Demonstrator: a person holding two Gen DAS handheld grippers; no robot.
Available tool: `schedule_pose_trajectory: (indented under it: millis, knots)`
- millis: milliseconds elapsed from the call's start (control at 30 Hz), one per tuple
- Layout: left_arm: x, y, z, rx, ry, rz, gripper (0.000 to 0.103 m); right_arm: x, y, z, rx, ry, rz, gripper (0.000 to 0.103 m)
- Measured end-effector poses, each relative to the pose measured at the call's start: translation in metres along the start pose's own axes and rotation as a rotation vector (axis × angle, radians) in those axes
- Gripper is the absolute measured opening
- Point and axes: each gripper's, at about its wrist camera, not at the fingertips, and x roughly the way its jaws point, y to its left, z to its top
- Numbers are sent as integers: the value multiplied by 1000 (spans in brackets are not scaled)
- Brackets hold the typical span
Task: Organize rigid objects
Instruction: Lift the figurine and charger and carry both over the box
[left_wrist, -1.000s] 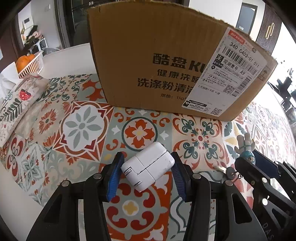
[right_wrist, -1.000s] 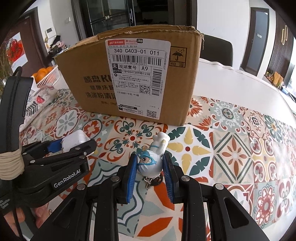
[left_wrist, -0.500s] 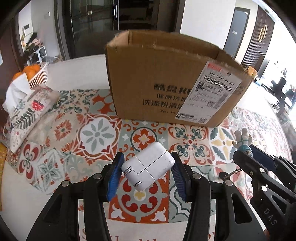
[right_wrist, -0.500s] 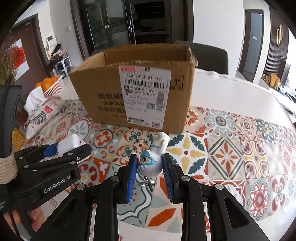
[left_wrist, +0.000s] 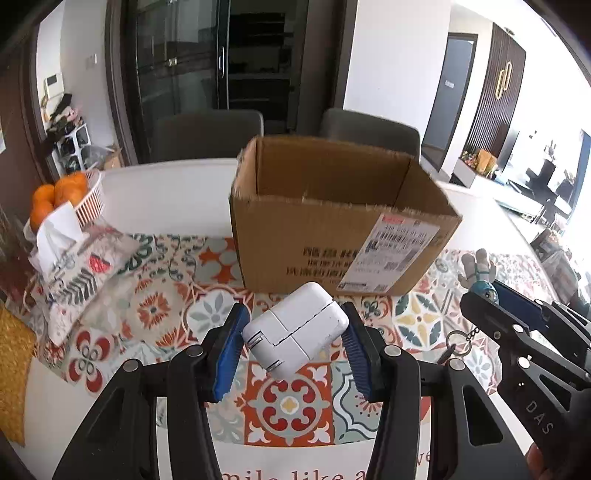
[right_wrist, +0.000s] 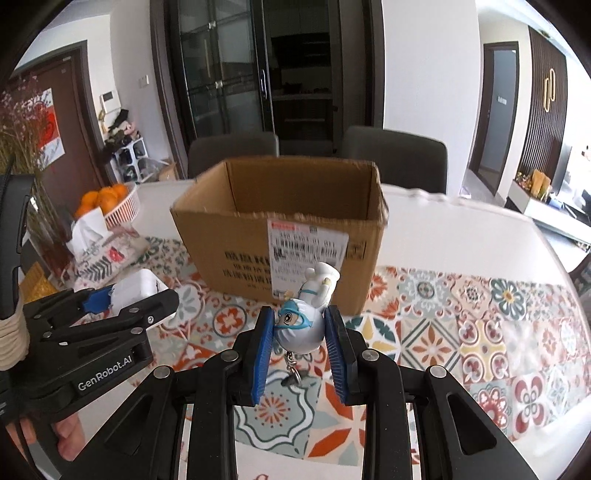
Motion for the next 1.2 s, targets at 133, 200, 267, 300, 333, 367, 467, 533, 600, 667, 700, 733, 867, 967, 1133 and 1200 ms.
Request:
schedule_pose_trajectory:
  millis: [133,200,267,300,333,367,467,533,600,667,700,733,867,967,1133,1200]
  knots:
    - [-14,2,13,11,-32,-1,50,-11,4,13,-4,-33,-3,28]
    - [-19,3,19,17,-48,-7,50,-17,6,21,-6,-53,-5,28]
    - [-24,4,27,23,-63,-9,50,-22,8,28,-8,-73,-6,28]
    - [-26,5,29,25,-69,-12,50,-24,9,31,-10,-80,-7,28]
    - [-28,5,34,29,-76,-14,50,-26,10,34,-11,-87,-7,28]
    - [-30,5,36,31,-81,-15,50,-29,11,38,-13,-98,-8,28]
    - [-36,4,47,44,-108,-16,50,-34,13,47,-13,-118,-8,28]
    - [-39,3,53,53,-121,-18,50,-36,13,53,-10,-130,-6,28]
    - [-40,2,60,63,-137,-20,50,-36,13,61,-6,-143,-5,28]
    - [-41,1,66,71,-147,-19,50,-37,13,67,-7,-153,-4,28]
    - [-41,1,69,74,-152,-20,50,-36,13,68,-7,-156,-5,28]
    - [-41,1,72,78,-157,-21,50,-36,12,71,-7,-160,-5,28]
    - [-38,0,87,91,-173,-28,50,-33,11,84,-13,-180,-9,28]
    - [-35,-1,98,100,-187,-28,50,-29,11,96,-20,-193,-15,28]
    - [-25,-3,117,115,-206,-24,50,-20,8,115,-31,-210,-25,28]
    - [-21,-3,125,119,-210,-24,50,-16,8,121,-33,-217,-28,28]
